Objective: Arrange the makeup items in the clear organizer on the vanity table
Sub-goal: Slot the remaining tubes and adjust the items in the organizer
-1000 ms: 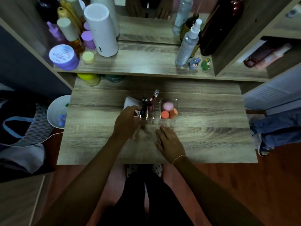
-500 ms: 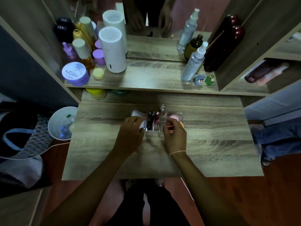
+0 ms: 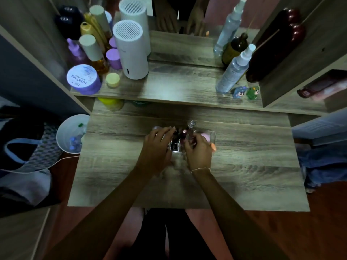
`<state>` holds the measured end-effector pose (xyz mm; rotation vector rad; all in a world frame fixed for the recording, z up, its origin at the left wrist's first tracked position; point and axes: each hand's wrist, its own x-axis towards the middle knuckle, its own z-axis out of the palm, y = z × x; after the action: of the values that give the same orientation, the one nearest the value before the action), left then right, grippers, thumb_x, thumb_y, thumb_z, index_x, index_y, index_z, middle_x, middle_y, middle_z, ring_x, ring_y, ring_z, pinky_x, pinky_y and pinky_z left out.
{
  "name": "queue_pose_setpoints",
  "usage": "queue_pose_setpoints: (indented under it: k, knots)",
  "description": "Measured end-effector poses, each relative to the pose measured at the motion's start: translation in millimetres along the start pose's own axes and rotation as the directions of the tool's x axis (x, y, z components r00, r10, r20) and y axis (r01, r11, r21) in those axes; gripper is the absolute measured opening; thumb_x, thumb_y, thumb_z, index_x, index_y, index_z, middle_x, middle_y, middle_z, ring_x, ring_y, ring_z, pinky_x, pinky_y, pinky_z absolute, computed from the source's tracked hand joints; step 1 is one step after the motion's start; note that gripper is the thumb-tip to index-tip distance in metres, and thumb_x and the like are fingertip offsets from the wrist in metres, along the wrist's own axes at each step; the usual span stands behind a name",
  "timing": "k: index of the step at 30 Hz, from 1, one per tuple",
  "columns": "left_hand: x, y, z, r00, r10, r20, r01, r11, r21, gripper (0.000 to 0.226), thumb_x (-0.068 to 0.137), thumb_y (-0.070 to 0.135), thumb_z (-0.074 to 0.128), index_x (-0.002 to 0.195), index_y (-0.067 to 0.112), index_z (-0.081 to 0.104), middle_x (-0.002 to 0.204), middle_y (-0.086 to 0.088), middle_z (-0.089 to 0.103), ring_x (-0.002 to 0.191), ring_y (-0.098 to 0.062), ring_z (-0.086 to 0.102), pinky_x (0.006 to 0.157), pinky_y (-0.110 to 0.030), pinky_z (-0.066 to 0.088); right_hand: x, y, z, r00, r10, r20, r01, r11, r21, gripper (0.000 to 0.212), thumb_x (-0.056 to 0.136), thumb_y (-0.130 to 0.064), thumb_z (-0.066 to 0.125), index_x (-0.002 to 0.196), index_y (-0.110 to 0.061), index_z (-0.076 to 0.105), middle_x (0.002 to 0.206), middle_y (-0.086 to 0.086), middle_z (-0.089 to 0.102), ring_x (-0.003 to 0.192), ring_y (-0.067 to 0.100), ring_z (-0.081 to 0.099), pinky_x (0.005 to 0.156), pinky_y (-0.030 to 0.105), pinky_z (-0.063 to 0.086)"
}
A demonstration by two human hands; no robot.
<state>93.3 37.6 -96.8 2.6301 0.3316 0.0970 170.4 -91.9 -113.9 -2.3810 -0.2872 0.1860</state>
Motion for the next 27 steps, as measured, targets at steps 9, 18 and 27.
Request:
queue_pose_setpoints:
  k: [9, 18, 27]
  knots:
    - [9, -4, 0, 0.999, 0.003, 0.035, -0.008, 0.993, 0.121, 0.066, 0.074, 0.016, 0.066, 0.136, 0.018, 0.043, 0.137, -0.011, 0.051, 0.124, -0.034, 0.043, 0.099, -0.047, 0.037, 4, -1, 5, 1.0, -0.02, 0.011, 0.021, 0.999, -0.038, 0.008, 0.083, -0.016, 0.065, 0.085, -0.009, 0.064, 0.088, 0.011, 0.068, 0.077, 0.024, 0.064, 0.064, 0.023, 0.039]
    - [19, -10, -5, 0.997, 0.053, 0.062, -0.062, 0.988, 0.142, 0.068, 0.072, 0.015, 0.064, 0.136, 0.018, 0.043, 0.135, -0.01, 0.053, 0.121, -0.034, 0.045, 0.099, -0.046, 0.036, -4, 9, 6, 0.996, -0.057, 0.068, 0.061, 0.996, -0.064, 0.015, 0.08, -0.014, 0.068, 0.093, -0.012, 0.062, 0.094, 0.009, 0.069, 0.08, 0.026, 0.066, 0.065, 0.023, 0.04]
    - [16, -9, -3, 0.991, 0.109, 0.072, -0.118, 0.985, 0.122, 0.069, 0.071, 0.017, 0.065, 0.136, 0.018, 0.044, 0.134, -0.008, 0.056, 0.121, -0.034, 0.048, 0.096, -0.045, 0.038, -3, 11, 6, 0.997, -0.036, 0.074, 0.038, 0.999, -0.028, 0.015, 0.084, -0.021, 0.066, 0.093, -0.011, 0.06, 0.093, 0.009, 0.069, 0.081, 0.026, 0.066, 0.071, 0.039, 0.055]
